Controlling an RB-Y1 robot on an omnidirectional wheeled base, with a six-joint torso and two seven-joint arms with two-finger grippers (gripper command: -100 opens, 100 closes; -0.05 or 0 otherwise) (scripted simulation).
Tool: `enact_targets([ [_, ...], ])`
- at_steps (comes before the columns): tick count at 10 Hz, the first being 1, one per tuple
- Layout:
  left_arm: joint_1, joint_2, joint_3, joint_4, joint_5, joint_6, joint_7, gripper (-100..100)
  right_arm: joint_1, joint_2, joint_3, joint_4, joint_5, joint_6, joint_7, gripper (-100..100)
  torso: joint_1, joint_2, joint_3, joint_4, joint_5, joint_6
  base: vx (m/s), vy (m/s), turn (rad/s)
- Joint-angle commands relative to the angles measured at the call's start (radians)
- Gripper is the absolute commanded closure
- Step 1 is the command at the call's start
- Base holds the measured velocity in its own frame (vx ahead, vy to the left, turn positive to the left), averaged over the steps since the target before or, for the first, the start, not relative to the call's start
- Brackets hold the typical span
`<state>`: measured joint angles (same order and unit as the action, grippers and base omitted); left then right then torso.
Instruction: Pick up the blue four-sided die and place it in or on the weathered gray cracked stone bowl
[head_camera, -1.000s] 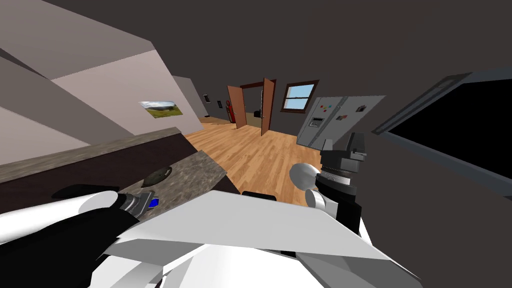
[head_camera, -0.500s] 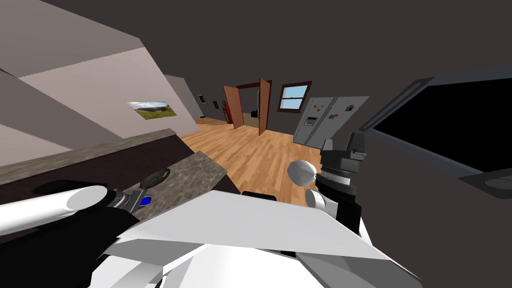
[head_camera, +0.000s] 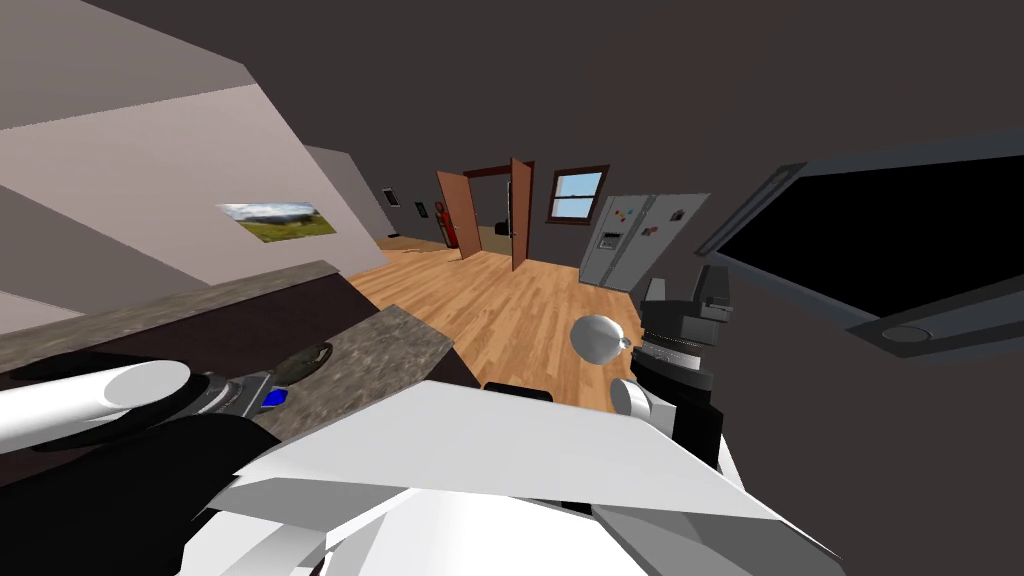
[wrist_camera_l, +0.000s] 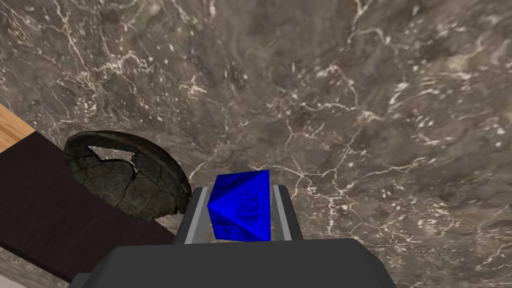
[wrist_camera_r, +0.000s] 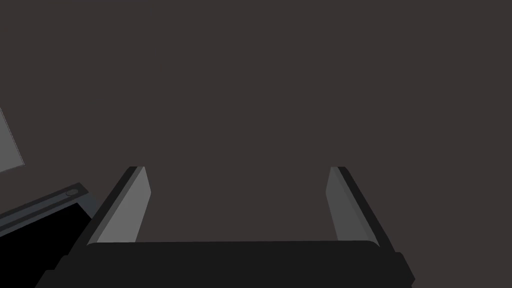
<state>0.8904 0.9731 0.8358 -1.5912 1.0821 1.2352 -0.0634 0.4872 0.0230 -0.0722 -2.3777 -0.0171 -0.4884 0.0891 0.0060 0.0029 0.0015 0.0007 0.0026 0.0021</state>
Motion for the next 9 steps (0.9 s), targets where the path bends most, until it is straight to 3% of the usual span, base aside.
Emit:
enact_targets([
  [1,-0.011,0.030,0.011,0.050,0.020,0.000,-0.025,100,0.000,0.000,0.000,0.000,0.000,0.000,0.000,0,0.000,0.000,0.000,0.000,0.000,0.000,-0.042,0.025,-0.089],
  [9,-0.042,0.113,0.051,0.245,0.078,-0.005,-0.105,100,0.000,0.000,0.000,0.000,0.000,0.000,0.000,0,-0.001,0.000,0.000,0.001,0.000,-0.002,-0.036,0.025,-0.093],
])
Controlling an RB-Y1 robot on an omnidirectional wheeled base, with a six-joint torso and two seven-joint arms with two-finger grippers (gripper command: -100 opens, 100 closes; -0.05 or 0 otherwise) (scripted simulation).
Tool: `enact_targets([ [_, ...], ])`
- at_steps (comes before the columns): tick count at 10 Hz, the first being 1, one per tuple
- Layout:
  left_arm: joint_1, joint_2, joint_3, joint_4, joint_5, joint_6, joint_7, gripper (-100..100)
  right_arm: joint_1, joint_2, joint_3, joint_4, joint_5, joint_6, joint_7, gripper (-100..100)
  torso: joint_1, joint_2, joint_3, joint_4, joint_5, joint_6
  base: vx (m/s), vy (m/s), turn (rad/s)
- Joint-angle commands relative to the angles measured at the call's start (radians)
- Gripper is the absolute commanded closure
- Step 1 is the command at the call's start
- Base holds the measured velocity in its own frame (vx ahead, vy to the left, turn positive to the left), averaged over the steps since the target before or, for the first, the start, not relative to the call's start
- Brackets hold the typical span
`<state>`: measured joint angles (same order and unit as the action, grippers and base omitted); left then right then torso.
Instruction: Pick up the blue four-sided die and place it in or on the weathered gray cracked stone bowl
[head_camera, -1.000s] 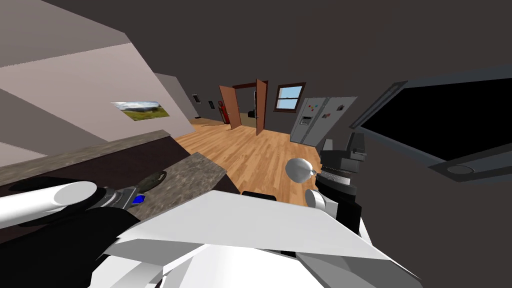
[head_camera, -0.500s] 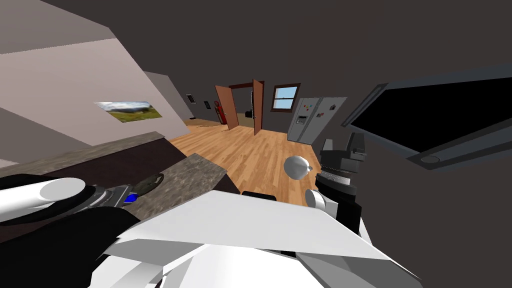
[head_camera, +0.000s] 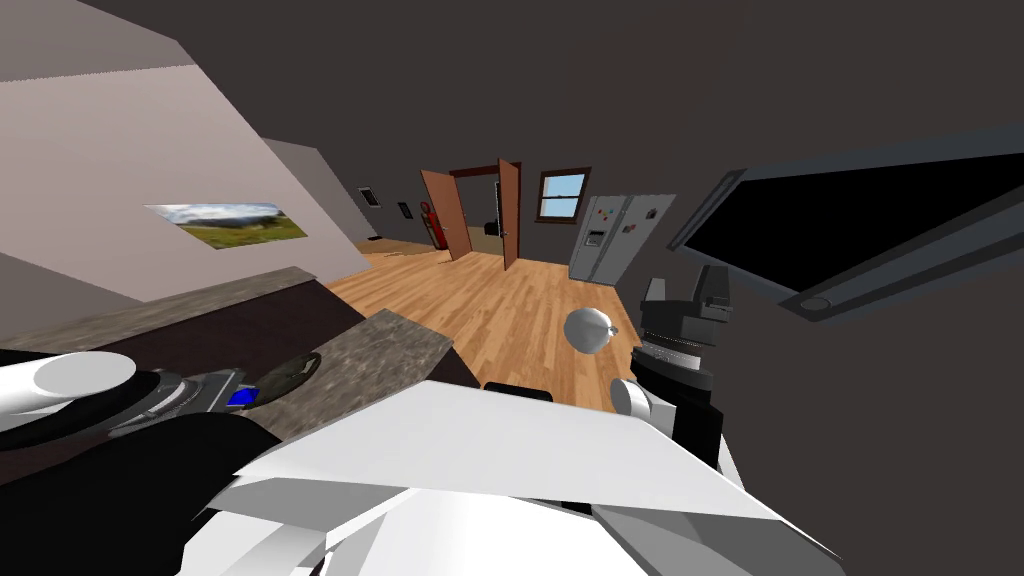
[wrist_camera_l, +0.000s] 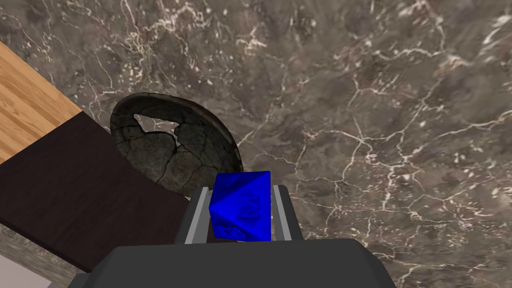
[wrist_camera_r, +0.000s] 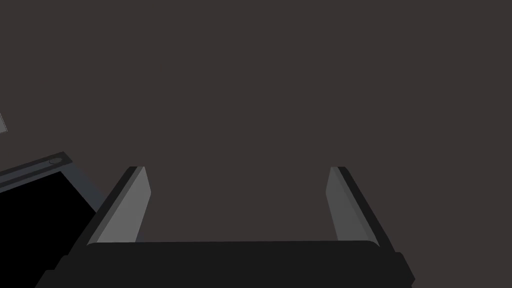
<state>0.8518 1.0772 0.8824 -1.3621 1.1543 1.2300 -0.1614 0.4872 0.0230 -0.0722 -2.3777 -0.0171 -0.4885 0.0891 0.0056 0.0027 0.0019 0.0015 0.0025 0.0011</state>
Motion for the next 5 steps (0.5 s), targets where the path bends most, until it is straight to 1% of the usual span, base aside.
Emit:
enact_targets([
  [1,-0.004,0.009,0.004,0.031,0.006,0.000,-0.007,100,0.000,0.000,0.000,0.000,0.000,0.000,0.000,0,0.000,0.000,0.000,0.000,0.000,0.000,-0.032,0.026,-0.068],
  [2,-0.011,0.024,0.011,0.076,0.017,-0.001,-0.023,100,0.000,0.000,0.000,0.000,0.000,0.000,0.000,0,0.000,0.000,0.000,0.000,0.001,-0.001,-0.038,0.023,-0.117],
  [4,-0.023,0.046,0.021,0.143,0.036,-0.004,-0.050,100,0.000,0.000,0.000,0.000,0.000,0.000,0.000,0,0.001,0.001,0.001,0.000,0.000,-0.001,-0.053,0.050,-0.146],
  [5,-0.023,0.046,0.021,0.158,0.036,-0.004,-0.050,100,0.000,0.000,0.000,0.000,0.000,0.000,0.000,0,0.002,0.001,0.001,0.000,0.001,0.000,-0.038,0.043,-0.067],
])
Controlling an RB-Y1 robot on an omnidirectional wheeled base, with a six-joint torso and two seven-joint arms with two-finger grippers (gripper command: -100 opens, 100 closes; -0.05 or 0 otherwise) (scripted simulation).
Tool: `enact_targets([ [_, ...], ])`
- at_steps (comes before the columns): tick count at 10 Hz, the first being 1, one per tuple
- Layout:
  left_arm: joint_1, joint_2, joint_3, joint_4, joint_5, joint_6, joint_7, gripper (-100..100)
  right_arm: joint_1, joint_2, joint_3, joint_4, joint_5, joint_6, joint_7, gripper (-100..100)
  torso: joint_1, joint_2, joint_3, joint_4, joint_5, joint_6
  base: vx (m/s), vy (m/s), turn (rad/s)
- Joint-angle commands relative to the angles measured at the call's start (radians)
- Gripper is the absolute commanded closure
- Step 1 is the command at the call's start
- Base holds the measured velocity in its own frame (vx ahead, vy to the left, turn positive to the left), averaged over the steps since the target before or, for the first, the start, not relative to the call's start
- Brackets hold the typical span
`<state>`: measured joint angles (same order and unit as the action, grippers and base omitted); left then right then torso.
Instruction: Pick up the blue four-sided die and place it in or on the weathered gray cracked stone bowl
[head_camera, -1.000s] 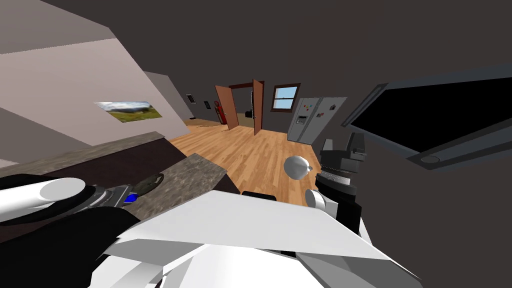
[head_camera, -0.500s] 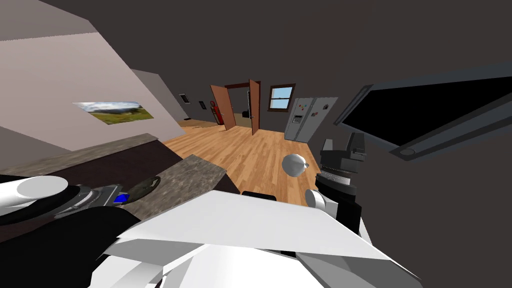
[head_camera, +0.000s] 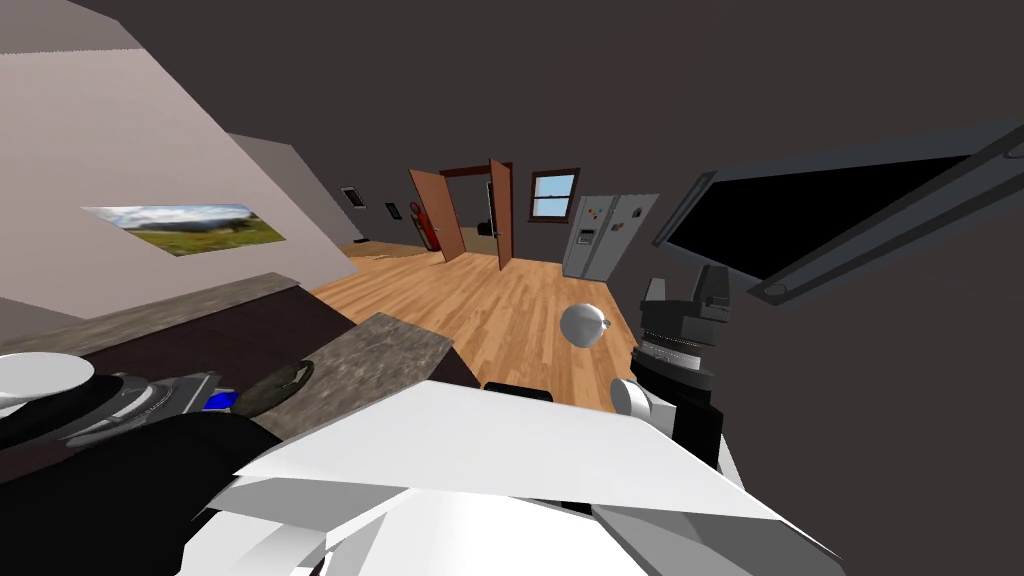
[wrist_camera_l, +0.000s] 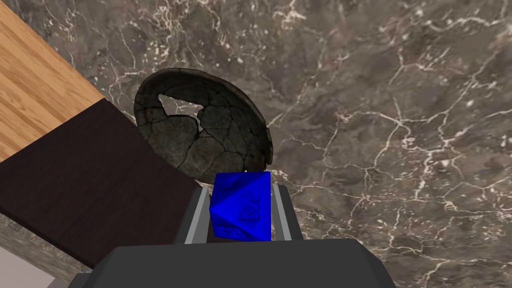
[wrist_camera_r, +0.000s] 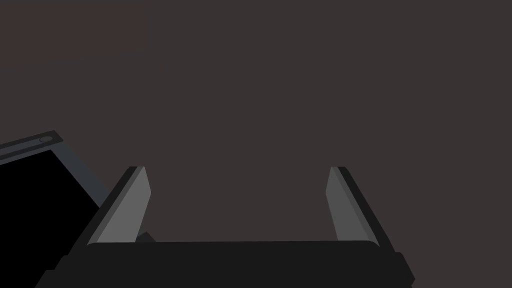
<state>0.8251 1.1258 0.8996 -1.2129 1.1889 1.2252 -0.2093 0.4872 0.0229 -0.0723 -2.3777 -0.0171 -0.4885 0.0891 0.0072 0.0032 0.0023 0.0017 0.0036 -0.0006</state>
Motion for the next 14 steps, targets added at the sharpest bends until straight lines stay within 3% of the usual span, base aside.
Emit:
enact_targets([
  [1,-0.001,0.006,0.008,0.045,0.010,-0.001,-0.013,100,0.000,0.000,0.000,0.000,0.000,0.000,0.000,0,0.000,0.000,0.000,0.000,0.000,0.000,-0.026,0.039,-0.077],
  [8,-0.017,0.013,0.033,0.210,0.043,-0.003,-0.046,100,0.000,0.000,0.000,0.000,0.000,0.000,0.000,0,0.005,-0.004,-0.002,-0.001,0.001,0.000,-0.003,0.084,-0.120],
  [10,-0.011,0.006,0.039,0.233,0.053,0.005,-0.047,100,0.000,0.000,0.000,0.000,0.000,0.000,0.000,0,0.005,-0.005,-0.003,-0.001,0.002,0.000,0.025,0.079,-0.103],
  [11,-0.012,0.007,0.037,0.220,0.048,0.000,-0.045,100,0.000,0.000,0.000,0.000,0.000,0.000,0.000,0,0.003,-0.006,-0.003,-0.001,0.002,0.000,0.011,0.027,-0.025],
  [12,-0.012,0.007,0.038,0.221,0.049,0.000,-0.045,-100,0.000,0.000,0.000,0.000,0.000,0.000,0.000,0,0.000,-0.005,-0.003,-0.001,0.001,0.000,0.002,0.007,0.002],
  [14,-0.012,0.007,0.038,0.221,0.049,0.000,-0.045,-100,0.000,0.000,0.000,0.000,0.000,0.000,0.000,0,-0.002,-0.004,-0.003,-0.001,0.001,0.000,0.000,0.000,0.000],
])
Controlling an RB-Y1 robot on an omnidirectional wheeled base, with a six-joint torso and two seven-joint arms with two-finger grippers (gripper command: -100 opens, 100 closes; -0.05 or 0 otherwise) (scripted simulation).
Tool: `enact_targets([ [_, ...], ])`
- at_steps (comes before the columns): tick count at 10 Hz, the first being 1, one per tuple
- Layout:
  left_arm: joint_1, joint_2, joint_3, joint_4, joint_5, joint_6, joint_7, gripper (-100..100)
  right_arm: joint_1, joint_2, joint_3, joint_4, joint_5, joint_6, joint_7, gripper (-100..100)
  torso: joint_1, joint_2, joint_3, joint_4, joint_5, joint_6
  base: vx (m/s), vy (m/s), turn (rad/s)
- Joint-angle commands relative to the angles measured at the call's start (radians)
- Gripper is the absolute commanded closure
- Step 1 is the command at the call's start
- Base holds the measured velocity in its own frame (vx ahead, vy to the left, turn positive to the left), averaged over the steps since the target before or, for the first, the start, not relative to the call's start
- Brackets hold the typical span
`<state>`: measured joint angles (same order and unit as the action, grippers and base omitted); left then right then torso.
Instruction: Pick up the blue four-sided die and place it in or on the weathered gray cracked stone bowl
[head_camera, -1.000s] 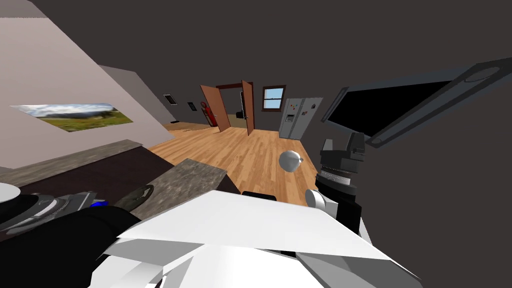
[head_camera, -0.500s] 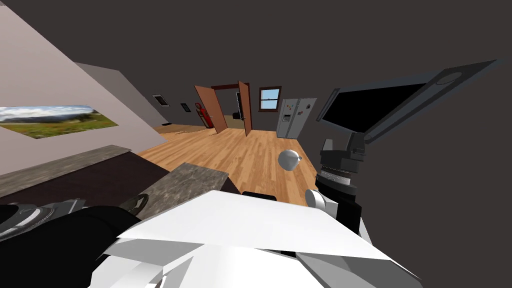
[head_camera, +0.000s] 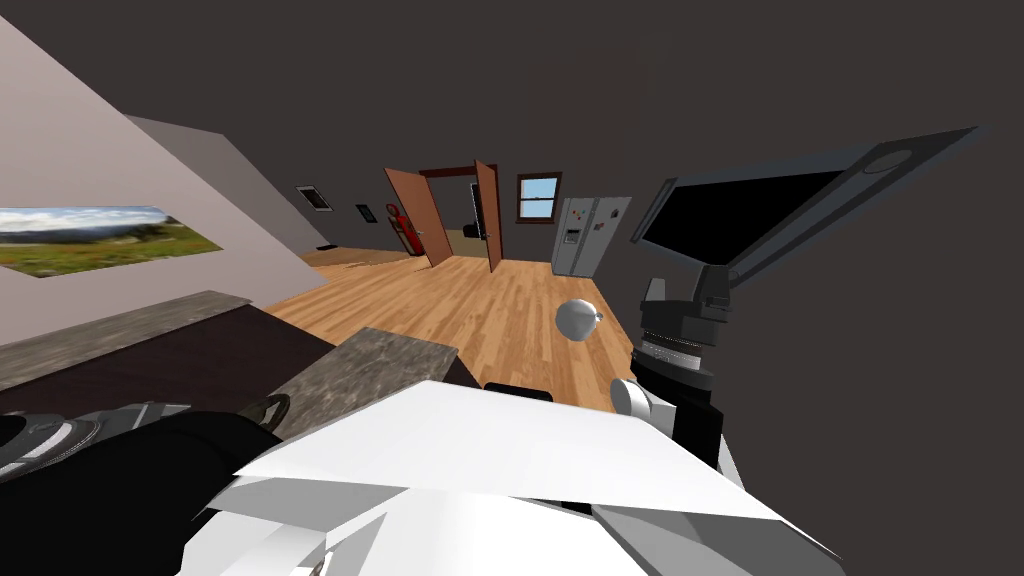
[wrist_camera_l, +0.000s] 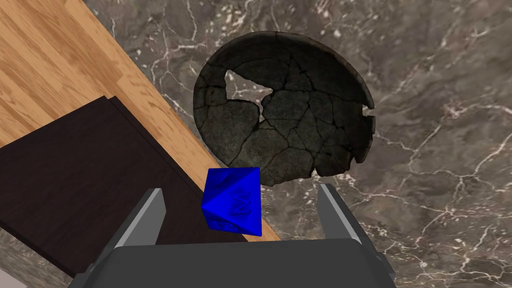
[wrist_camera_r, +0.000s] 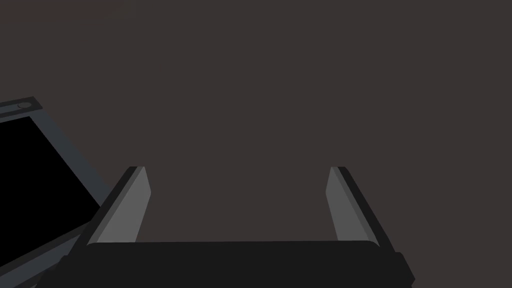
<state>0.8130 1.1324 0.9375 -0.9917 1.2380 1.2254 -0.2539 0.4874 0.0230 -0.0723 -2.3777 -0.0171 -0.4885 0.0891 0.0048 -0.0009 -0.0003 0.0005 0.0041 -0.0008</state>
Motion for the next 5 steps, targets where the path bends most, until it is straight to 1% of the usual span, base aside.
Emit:
enact_targets([
  [1,0.000,0.000,0.000,0.000,0.000,0.000,0.000,-100,0.000,0.000,0.000,0.000,0.000,0.000,0.000,0,0.000,0.000,0.000,0.000,0.000,0.000,0.000,0.000,0.000],
  [2,0.000,0.000,0.000,0.000,0.000,0.000,0.000,-100,0.000,0.000,0.000,0.000,0.000,0.000,0.000,0,0.000,0.000,0.000,0.000,0.000,0.000,0.000,0.000,0.000],
  [3,0.000,0.000,0.000,0.000,0.000,0.000,0.000,0,0.000,0.000,0.000,0.000,0.000,0.000,0.000,0,0.000,0.000,0.000,0.000,0.000,0.000,0.000,0.000,0.000],
  [4,0.028,0.031,0.029,-0.012,0.022,0.028,0.006,-100,0.000,0.000,0.000,0.000,0.000,0.000,0.000,0,0.000,0.000,0.000,0.000,0.000,0.000,0.008,-0.004,0.105],
  [5,0.037,0.042,0.039,-0.016,0.029,0.038,0.009,-100,0.000,0.000,0.000,0.000,0.000,0.000,0.000,0,-0.001,0.000,0.000,0.000,0.000,-0.001,0.016,-0.011,0.083],
])
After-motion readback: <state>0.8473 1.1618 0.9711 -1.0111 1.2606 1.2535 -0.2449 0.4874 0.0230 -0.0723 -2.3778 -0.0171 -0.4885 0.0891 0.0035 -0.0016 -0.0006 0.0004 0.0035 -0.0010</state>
